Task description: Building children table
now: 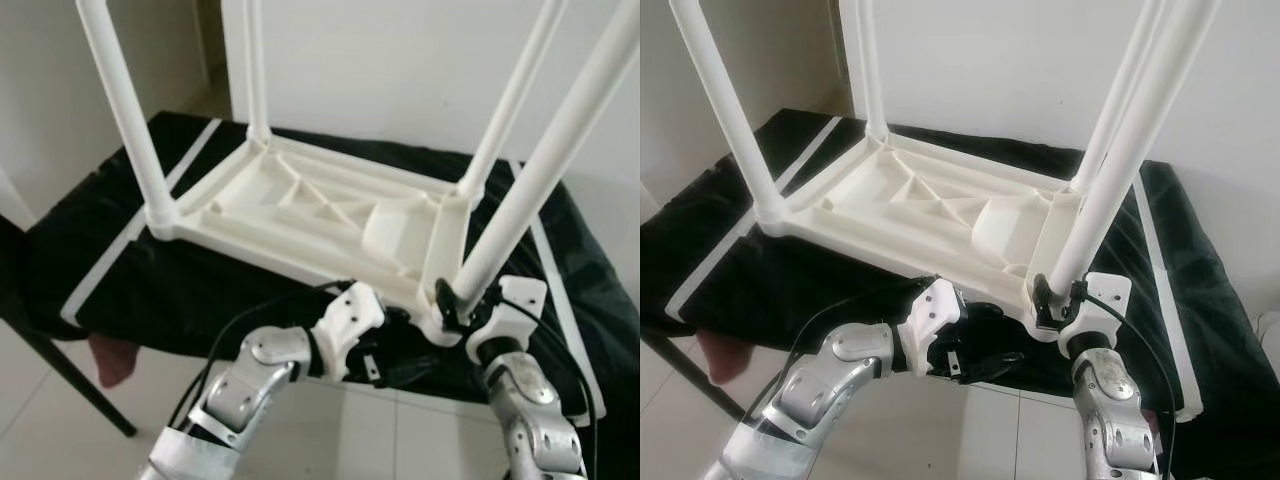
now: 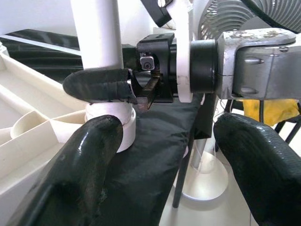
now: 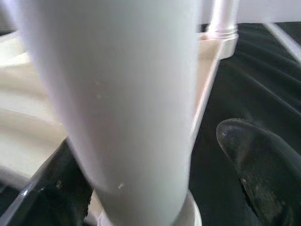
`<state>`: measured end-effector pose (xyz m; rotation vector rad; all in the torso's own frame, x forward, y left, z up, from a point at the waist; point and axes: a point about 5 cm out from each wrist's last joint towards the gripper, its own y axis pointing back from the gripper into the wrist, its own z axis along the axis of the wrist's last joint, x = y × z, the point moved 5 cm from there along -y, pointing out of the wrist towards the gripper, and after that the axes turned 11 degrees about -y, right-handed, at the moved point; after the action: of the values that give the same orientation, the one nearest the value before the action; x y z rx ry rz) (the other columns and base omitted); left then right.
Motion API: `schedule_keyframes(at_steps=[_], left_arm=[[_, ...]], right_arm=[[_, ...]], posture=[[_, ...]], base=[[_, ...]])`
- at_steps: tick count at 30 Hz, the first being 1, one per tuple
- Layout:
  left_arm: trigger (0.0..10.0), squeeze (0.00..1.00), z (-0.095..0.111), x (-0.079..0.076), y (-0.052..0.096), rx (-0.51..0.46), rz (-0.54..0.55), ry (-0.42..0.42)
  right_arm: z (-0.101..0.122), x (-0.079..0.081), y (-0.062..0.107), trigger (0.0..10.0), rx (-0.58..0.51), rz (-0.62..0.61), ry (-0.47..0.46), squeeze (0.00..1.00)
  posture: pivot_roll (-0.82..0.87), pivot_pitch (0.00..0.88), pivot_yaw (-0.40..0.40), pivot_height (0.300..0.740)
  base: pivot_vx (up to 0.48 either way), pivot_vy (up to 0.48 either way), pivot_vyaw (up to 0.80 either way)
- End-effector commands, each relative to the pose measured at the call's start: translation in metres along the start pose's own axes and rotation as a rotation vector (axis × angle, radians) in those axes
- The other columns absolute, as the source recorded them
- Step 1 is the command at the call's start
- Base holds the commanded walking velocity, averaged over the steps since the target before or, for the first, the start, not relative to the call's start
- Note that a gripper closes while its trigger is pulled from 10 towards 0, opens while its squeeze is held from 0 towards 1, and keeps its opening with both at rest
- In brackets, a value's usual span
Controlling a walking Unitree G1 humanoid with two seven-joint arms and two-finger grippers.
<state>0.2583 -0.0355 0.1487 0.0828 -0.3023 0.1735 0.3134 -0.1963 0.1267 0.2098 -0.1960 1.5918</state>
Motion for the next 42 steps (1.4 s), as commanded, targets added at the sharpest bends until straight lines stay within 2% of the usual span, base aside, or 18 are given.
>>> schedule_keyframes(at_steps=[1, 6, 9, 12, 14, 17, 21, 22, 23, 36, 37, 38, 42], left_arm=[[10.0, 0.0, 0.0, -0.002, -0.002, 0.002, -0.012, -0.012], [10.0, 0.0, 0.001, -0.001, -0.001, 0.002, -0.002, -0.006], [10.0, 0.0, 0.0, -0.002, 0.0, 0.005, -0.002, -0.007], [10.0, 0.0, -0.001, 0.0, 0.0, 0.01, 0.0, -0.01], [10.0, 0.0, -0.001, 0.001, 0.0, 0.012, 0.001, -0.011], [10.0, 0.0, 0.0, 0.002, 0.001, 0.01, 0.003, -0.011], [10.0, 0.0, 0.0, 0.002, 0.0, 0.01, 0.004, -0.012], [10.0, 0.0, 0.0, 0.002, 0.0, 0.01, 0.006, -0.012], [10.0, 0.0, 0.0, 0.003, 0.0, 0.009, 0.009, -0.013], [10.0, 0.0, -0.001, 0.002, 0.001, 0.009, 0.017, -0.008], [10.0, 0.0, -0.001, 0.002, 0.0, 0.009, 0.018, -0.008], [10.0, 0.0, 0.0, 0.002, 0.0, 0.008, 0.019, -0.007], [10.0, 0.0, -0.001, 0.001, 0.001, 0.008, 0.02, -0.006]], right_arm=[[-0.008, -0.001, 0.001, 10.0, 0.041, 0.027, 0.012, 0.0], [-0.007, 0.001, -0.001, 10.0, 0.045, 0.152, 0.131, 0.0], [-0.006, 0.0, -0.002, 10.0, 0.047, 0.167, 0.145, 0.0], [-0.005, 0.005, -0.006, 10.0, 0.069, 0.276, 0.146, 0.0], [-0.004, 0.006, -0.007, 10.0, 0.077, 0.308, 0.142, 0.0], [-0.01, 0.008, -0.01, 10.0, 0.112, 0.36, 0.195, 0.0], [-0.014, 0.011, -0.01, 10.0, 0.132, 0.398, 0.206, 0.0], [-0.015, 0.012, -0.01, 8.4, 0.134, 0.411, 0.209, 0.0], [-0.016, 0.014, -0.01, 0.0, 0.136, 0.43, 0.211, 0.0], [-0.022, 0.01, -0.008, 0.0, 0.146, 0.418, 0.193, 0.0], [-0.023, 0.008, -0.009, 2.4, 0.144, 0.397, 0.183, 0.0], [-0.024, 0.007, -0.009, 10.0, 0.142, 0.387, 0.171, 0.0], [-0.024, 0.009, -0.008, 10.0, 0.132, 0.371, 0.161, 0.0]], posture=[[-0.01, 0.0, -0.054, 0.74], [-0.01, 0.0, -0.048, 0.74], [-0.01, 0.0, -0.048, 0.74], [0.0, 0.0, -0.039, 0.74], [0.0, 0.0, -0.038, 0.74], [0.0, 0.0, -0.039, 0.74], [0.0, 0.0, -0.04, 0.74], [0.0, 0.0, -0.041, 0.74], [0.0, 0.0, -0.044, 0.74], [0.0, 0.002, -0.05, 0.74], [0.0, 0.002, -0.049, 0.74], [0.0, 0.004, -0.051, 0.74], [0.0, 0.007, -0.049, 0.74]], base=[[0.0, 0.0, 0.0], [0.0, 0.0, 0.0], [0.0, 0.0, 0.0], [0.0, 0.0, 0.0], [0.0, 0.0, 0.0], [0.0, 0.0, 0.0], [0.0, 0.0, 0.0], [0.0, 0.0, 0.0], [0.0, 0.0, 0.0], [0.0, 0.0, 0.0], [0.0, 0.0, 0.0], [0.0, 0.0, 0.0], [0.0, 0.0, 0.0]])
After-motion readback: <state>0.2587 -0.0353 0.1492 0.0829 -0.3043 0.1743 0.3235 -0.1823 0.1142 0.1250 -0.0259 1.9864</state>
